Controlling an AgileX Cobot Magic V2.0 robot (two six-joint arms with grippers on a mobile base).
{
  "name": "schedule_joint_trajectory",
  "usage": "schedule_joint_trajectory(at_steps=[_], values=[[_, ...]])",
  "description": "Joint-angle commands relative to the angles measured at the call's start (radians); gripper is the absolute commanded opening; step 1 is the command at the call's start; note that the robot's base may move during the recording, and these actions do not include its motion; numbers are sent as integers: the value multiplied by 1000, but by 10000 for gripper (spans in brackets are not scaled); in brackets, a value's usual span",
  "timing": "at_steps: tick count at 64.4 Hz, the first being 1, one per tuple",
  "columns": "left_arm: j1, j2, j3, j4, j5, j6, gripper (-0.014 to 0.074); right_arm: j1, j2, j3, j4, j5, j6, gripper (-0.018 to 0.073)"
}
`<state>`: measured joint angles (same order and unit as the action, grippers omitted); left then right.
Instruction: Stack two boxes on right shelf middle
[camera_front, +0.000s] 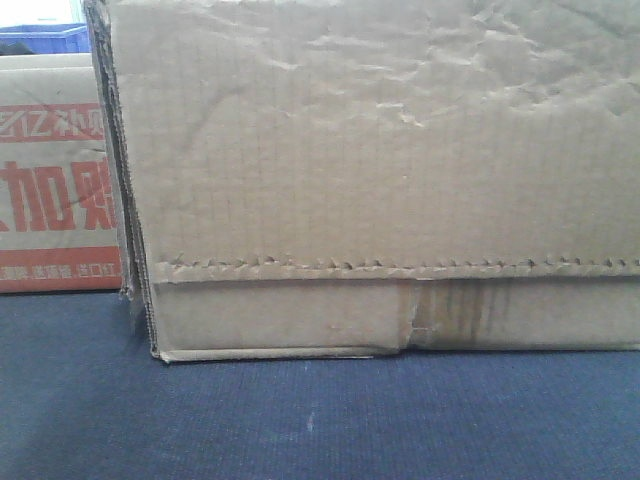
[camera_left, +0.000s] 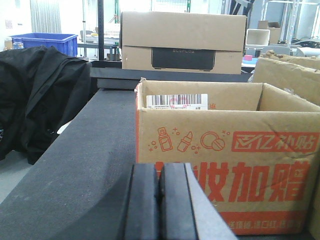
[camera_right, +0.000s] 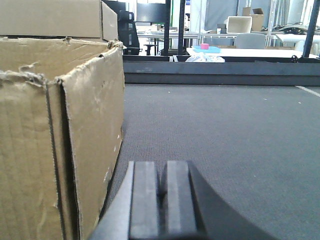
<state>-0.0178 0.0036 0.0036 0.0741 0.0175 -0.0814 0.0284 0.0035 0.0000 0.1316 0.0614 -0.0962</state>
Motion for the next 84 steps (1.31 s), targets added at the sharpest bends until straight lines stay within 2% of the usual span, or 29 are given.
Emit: schedule_joint_trajectory(at_steps=[1, 45, 57, 69, 77, 84], values=[[0, -4, -4, 0, -17, -2, -111, 2, -3, 0, -2, -18, -2, -162], [0, -4, -4, 0, -53, -2, -111, 2, -3, 0, -2, -18, -2, -162], [0, -4, -4, 0, -70, -2, -111, 2, -3, 0, -2, -54, -2, -162], [0, -4, -4, 0, -148, -2, -111, 2, -3, 0, -2, -176, -2, -162], [0, -4, -129, 0, -78, -2, -111, 2, -3, -60, -2, -147, -2, -162], [0, 19, -315, 5, 68, -2, -111, 2, -3, -233, -5, 23, -2, -162]])
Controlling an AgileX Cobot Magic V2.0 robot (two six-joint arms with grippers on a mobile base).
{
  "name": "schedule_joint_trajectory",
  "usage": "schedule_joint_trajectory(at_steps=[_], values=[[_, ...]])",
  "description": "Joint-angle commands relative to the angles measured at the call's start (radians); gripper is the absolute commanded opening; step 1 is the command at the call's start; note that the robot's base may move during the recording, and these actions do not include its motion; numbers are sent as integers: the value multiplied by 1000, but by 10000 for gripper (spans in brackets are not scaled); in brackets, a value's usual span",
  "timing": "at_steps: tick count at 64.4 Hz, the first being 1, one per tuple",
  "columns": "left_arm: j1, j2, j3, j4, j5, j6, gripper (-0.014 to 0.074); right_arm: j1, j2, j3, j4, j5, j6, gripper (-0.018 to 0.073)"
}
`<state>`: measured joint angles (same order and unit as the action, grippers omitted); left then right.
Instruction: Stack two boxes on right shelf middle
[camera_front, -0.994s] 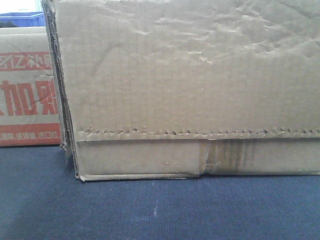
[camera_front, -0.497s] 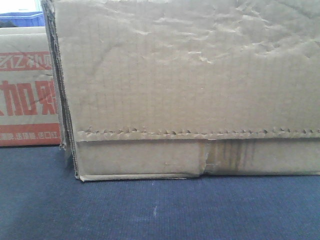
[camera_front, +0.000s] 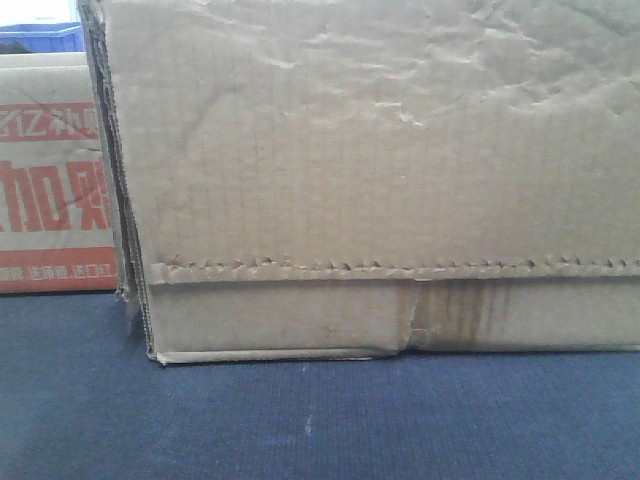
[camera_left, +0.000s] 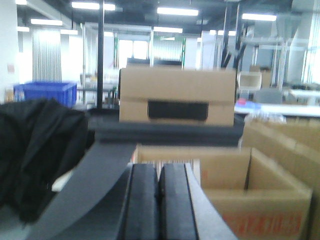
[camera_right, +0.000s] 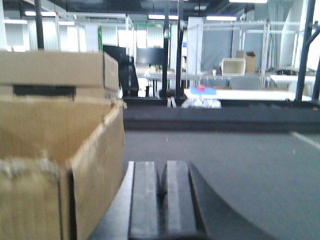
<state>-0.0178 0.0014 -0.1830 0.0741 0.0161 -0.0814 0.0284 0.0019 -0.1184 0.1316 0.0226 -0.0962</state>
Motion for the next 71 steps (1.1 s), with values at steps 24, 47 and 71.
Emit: schedule_joint_trajectory(at_steps=[24, 47, 71], values=[[0, 411, -684, 62, 421, -2, 208, 2, 372, -667, -41, 321, -2, 161], [-76, 739, -802, 57, 443, -2, 610, 2, 664, -766, -41, 313, -2, 570], [-78, 1176, -1082, 9, 840, -2, 601, 31, 677, -766, -41, 315, -2, 570]])
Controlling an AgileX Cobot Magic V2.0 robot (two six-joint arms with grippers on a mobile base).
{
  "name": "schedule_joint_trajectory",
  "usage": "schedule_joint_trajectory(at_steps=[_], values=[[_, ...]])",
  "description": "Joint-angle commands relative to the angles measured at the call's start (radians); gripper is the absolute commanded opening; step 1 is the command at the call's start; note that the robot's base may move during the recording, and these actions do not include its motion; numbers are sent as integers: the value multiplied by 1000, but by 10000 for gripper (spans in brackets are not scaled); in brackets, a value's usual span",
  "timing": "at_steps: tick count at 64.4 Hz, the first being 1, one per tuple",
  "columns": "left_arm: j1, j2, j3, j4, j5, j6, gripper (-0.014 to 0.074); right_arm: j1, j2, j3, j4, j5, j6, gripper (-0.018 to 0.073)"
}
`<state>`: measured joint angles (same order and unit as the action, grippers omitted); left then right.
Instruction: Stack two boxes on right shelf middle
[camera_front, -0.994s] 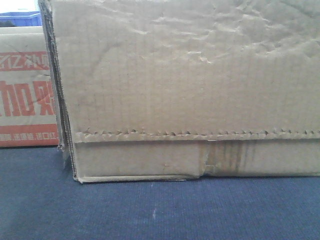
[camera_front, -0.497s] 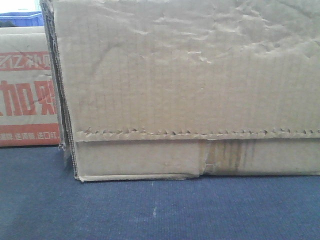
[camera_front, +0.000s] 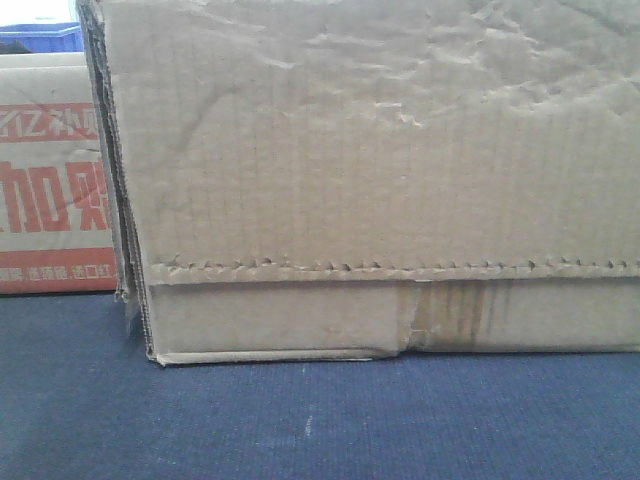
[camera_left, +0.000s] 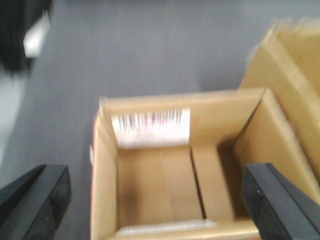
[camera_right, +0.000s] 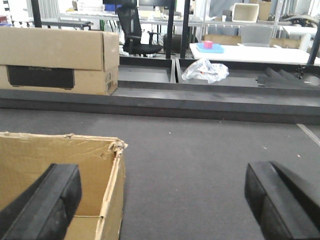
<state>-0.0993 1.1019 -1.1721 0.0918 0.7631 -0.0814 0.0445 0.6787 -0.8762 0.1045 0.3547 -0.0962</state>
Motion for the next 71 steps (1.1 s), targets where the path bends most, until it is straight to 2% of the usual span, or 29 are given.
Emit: schedule_joint_trajectory(at_steps=[1, 5, 13, 19, 26, 32, 51, 71], values=[[9, 100, -110, -9, 124, 1, 601, 18, 0, -9, -13, -18, -2, 570], [38, 171, -200, -11, 203, 13, 601, 30, 0, -9, -13, -13, -2, 570], [111, 284, -331, -67, 294, 105, 601, 38, 0, -9, -13, 5, -2, 570], [167, 353, -380, -116, 343, 177, 601, 38, 0, -9, -13, 22, -2, 570], [204, 420, -383, -127, 377, 223, 601, 38, 0, -9, -13, 28, -2, 570], [209, 480, -383, -127, 400, 246, 601, 38, 0, -9, -13, 33, -2, 570], [209, 625, -383, -131, 393, 246, 601, 38, 0, -9, -13, 44, -2, 570], [209, 663, -383, -131, 381, 246, 582, 38, 0, -9, -13, 44, -2, 570]])
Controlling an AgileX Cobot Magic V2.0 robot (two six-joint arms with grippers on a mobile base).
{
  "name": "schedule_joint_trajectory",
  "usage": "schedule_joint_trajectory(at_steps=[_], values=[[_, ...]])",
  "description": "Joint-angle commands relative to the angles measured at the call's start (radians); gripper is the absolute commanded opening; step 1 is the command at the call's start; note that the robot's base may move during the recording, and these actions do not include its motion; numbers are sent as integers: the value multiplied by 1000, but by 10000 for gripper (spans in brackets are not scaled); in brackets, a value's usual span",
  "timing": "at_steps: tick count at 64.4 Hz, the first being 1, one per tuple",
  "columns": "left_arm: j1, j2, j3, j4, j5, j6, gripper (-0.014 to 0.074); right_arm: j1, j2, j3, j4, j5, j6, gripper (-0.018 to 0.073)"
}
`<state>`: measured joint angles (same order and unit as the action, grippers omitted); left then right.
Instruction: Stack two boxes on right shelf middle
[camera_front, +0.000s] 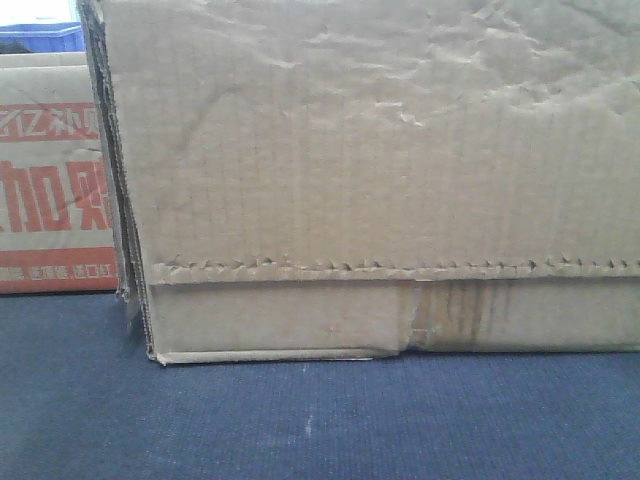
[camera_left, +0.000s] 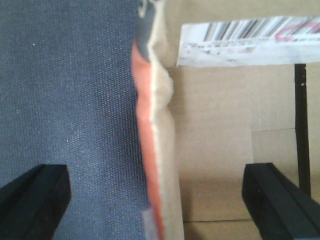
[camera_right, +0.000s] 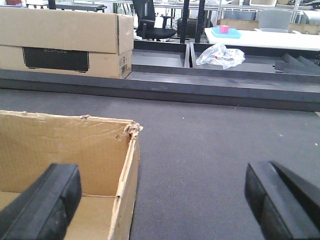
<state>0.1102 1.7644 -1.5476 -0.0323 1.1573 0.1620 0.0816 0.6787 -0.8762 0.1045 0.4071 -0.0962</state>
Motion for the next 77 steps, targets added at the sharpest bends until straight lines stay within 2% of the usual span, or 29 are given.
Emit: schedule_joint_trajectory(at_steps=[1, 7, 14, 20, 34, 53, 67, 72, 77], values=[[0, 1, -8, -7, -13, 3, 567, 1, 0, -9, -13, -8, -2, 570], [0, 1, -8, -9, -13, 3, 446, 1, 0, -9, -13, -8, -2, 570], [0, 1, -8, -9, -11, 3, 179, 1, 0, -9, -13, -8, -2, 570], [0, 1, -8, -9, 1, 3, -102, 1, 0, -9, -13, -8, -2, 570], [6, -19, -8, -9, 39, 3, -111, 1, 0, -9, -13, -8, -2, 570], [55, -194, -35, -4, 18, -67, -111, 1, 0, -9, -13, 3, -2, 570], [52, -303, -165, -11, 0, -122, -111, 1, 0, -9, -13, 13, -2, 570], [41, -322, -246, -27, 9, -124, -111, 1, 0, -9, -11, 15, -2, 570], [17, -333, -323, -42, 25, -162, -111, 1, 0, -9, -11, 19, -2, 570]])
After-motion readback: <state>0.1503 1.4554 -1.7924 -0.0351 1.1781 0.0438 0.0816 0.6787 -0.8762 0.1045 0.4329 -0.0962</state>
